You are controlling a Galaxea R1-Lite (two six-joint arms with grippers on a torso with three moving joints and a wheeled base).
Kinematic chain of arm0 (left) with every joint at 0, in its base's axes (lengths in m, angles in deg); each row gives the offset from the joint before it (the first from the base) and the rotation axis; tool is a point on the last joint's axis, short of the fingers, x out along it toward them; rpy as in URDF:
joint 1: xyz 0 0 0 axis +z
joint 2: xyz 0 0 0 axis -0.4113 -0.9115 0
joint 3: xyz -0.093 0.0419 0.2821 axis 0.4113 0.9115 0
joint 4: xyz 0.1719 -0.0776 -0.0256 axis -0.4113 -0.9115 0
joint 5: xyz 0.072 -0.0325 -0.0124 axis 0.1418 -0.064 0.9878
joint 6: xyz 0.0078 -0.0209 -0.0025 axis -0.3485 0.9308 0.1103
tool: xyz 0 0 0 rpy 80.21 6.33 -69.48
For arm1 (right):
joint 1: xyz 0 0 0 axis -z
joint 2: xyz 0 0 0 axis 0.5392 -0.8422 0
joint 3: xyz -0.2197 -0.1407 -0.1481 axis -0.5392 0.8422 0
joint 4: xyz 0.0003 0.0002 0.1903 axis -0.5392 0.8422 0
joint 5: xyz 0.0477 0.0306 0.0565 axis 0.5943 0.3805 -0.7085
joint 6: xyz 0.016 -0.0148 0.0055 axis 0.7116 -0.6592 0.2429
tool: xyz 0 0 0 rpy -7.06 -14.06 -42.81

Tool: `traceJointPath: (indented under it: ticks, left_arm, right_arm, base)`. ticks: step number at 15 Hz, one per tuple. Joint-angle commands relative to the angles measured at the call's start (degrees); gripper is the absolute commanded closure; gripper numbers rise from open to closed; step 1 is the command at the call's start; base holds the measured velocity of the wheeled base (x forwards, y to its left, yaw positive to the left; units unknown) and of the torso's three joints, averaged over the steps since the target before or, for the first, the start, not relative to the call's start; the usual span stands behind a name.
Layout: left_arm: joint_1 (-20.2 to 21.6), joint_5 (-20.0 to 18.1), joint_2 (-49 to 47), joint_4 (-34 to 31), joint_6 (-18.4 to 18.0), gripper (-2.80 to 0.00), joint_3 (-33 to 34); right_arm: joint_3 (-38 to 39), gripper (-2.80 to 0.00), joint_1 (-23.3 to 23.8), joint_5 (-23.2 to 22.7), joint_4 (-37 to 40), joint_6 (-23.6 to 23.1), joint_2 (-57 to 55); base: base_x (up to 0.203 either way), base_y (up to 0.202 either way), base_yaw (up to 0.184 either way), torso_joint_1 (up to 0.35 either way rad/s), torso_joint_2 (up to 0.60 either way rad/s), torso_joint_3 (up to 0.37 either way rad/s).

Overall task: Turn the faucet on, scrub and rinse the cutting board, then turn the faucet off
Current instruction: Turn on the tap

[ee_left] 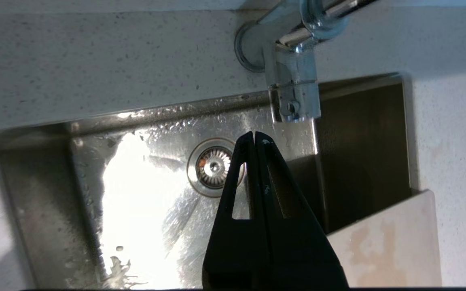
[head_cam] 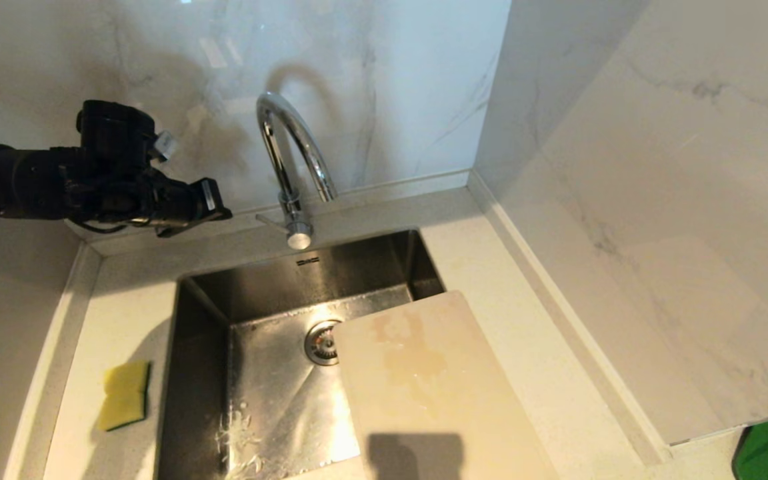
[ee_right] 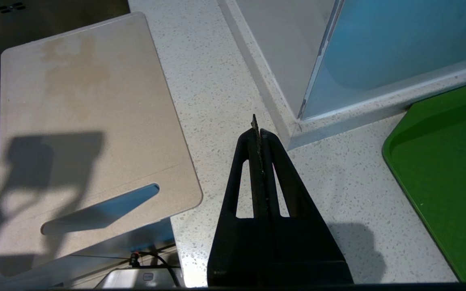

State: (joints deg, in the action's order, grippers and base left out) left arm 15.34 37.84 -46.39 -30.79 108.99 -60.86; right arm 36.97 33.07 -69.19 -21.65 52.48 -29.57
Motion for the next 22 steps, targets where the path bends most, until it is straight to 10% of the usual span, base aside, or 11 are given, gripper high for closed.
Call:
traceJointPath:
  ticks: [1,22]
  left_arm:
    - [0.05,-0.11,-2.72,0.05,1.83,0.0,-3.48]
    - [-1.42,-0.47,-13.2,8.3,7.27,0.0,-13.38]
  right_arm:
    - [0.0,0.0,0.0,0.02,0.0,0.03,0.09]
    - [0.0,0.0,0.0,0.02,0.0,0.03,0.09]
  base:
    - [0.0,0.0,0.0,0.0,0.0,0.0]
    - [0.0,0.0,0.0,0.0,0.0,0.0]
